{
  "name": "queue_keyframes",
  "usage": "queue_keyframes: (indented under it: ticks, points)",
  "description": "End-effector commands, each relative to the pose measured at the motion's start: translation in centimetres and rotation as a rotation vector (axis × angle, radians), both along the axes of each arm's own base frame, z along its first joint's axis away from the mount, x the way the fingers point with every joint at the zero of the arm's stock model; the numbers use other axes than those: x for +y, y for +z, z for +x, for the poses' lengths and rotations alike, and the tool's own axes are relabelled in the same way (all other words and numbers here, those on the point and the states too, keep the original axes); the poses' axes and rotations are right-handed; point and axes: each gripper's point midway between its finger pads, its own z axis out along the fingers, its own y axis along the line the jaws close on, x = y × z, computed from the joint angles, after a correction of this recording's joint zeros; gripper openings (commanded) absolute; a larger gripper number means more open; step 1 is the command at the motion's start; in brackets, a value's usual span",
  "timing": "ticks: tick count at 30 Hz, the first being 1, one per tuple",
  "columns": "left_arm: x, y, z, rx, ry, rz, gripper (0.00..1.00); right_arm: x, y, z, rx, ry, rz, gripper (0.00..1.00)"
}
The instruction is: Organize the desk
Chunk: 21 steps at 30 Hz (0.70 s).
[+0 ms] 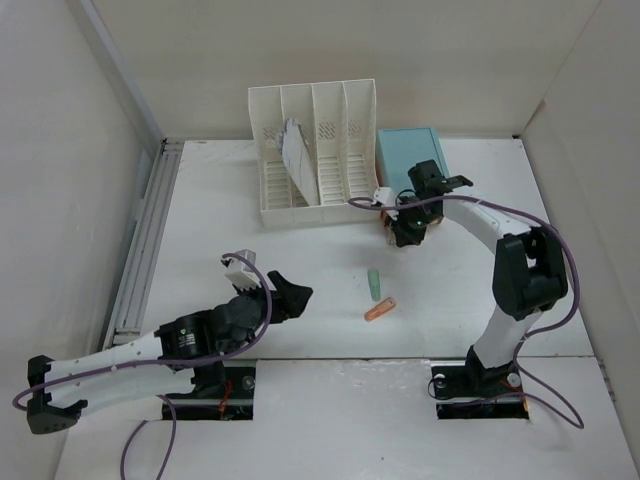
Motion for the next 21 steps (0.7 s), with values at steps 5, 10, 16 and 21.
queue_keyframes:
  ticks: [5, 10, 16, 21]
  points:
    - [-0.8, 2.4, 0.0, -0.032, -0.022, -0.050, 0.73, -2.4, -0.5, 4.9, -0.124, -0.220, -0.125, 0.00]
    - [-0.8, 2.4, 0.0, -0.032, -0.022, -0.050, 0.73, -3.7, -0.7, 7.8, -0.233, -0.369, -0.219, 0.00]
    - [-0.8, 2.4, 0.0, -0.032, -0.022, -0.050, 0.73, -4.6, -0.7, 9.7, -0.404, -0.504, -0.335, 0.00]
    - [-0.8, 2.6, 0.0, -0.035, -0.022, -0.059, 0.73, -4.8, -0.3, 10.0, -0.503, -0.553, -0.377, 0.00]
